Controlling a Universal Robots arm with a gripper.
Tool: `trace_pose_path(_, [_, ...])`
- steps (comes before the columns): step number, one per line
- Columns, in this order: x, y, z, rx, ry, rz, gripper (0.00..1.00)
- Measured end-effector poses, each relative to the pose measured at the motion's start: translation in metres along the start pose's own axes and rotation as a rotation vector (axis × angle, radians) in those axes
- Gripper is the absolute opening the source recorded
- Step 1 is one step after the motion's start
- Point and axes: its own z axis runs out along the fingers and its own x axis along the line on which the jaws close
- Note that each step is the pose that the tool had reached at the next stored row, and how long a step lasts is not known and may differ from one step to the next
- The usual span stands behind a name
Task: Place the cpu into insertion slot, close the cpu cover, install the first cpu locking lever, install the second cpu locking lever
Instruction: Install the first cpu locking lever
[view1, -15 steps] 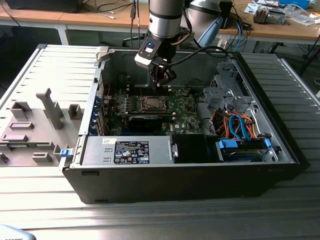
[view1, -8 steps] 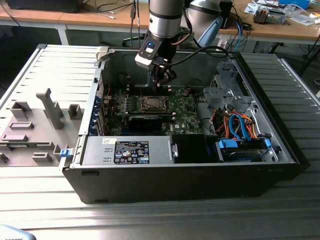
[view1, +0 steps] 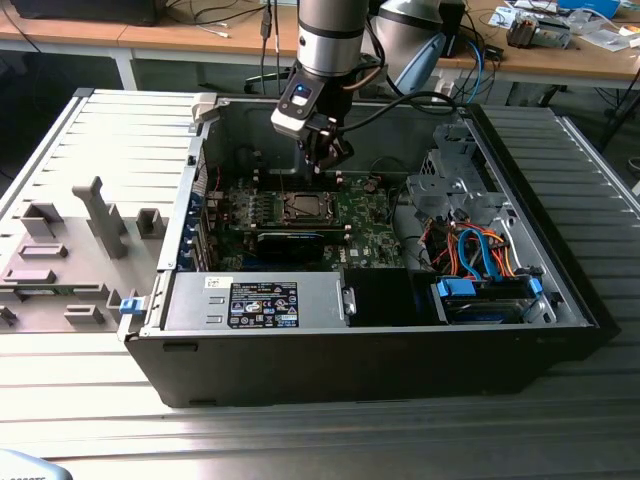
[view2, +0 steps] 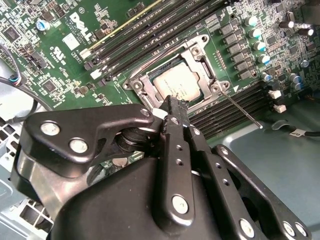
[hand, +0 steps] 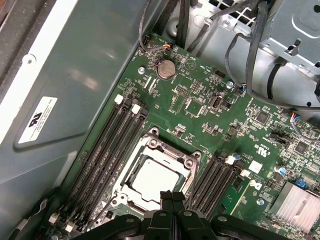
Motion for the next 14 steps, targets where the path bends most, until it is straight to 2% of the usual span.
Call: trace_pose_path(14, [0.0000, 0.0000, 0.0000, -0.0006, -0.0009, -0.023, 0.11])
